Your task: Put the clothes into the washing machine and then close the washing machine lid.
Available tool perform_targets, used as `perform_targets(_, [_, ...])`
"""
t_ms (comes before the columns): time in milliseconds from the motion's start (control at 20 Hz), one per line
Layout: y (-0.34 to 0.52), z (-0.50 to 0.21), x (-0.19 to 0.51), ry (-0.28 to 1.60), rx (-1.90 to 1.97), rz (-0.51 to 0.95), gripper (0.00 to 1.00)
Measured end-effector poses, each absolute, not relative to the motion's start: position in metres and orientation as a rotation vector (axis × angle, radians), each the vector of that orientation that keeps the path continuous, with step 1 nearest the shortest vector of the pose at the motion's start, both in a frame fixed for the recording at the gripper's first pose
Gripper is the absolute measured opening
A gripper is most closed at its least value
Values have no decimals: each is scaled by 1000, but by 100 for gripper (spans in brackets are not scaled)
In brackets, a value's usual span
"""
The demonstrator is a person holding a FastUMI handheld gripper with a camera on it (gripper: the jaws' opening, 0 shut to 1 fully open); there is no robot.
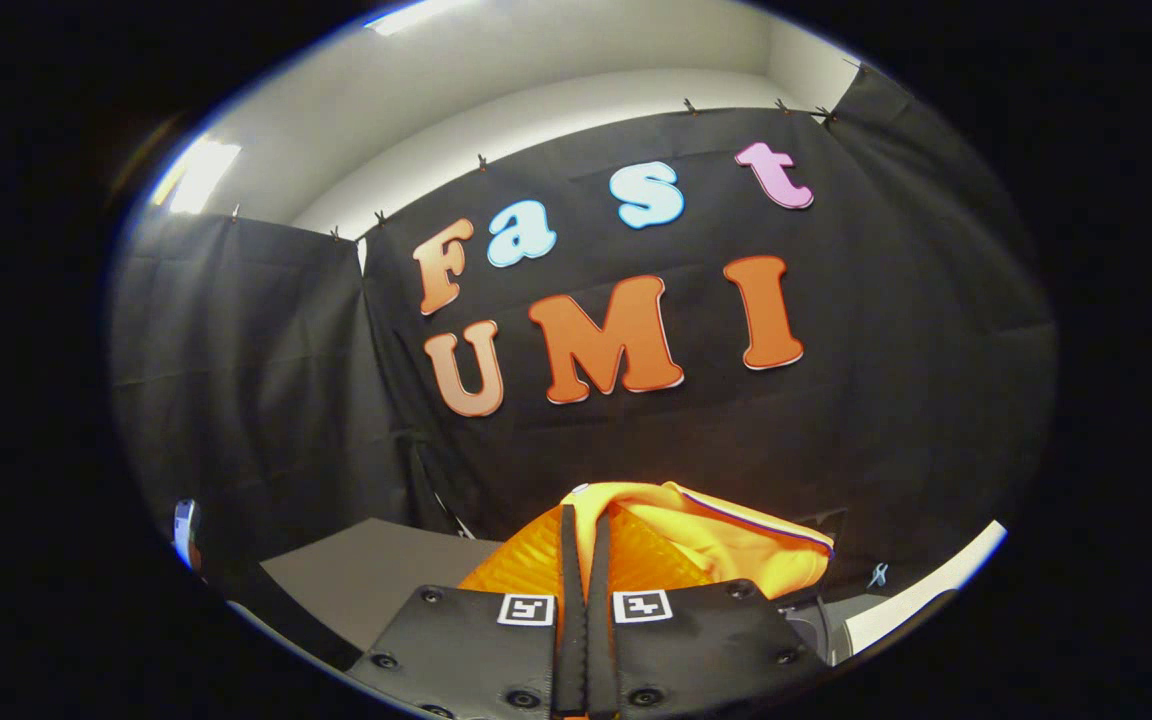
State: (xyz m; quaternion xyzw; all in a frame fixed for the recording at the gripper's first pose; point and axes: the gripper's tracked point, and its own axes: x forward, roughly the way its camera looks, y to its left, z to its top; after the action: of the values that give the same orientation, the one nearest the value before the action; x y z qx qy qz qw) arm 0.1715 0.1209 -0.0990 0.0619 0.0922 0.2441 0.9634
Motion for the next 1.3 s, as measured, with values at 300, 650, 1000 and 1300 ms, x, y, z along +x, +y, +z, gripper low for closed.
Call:
perform_targets(300, [70, -188, 195, 347, 106, 480, 8])
perform_targets(650, [63, -289, 218, 512, 54, 518, 8])
perform_targets(1000, [77, -366, 229, 645, 27, 520, 8])
perform_targets(1300, [72, -437, 232, 780, -22, 490, 8])
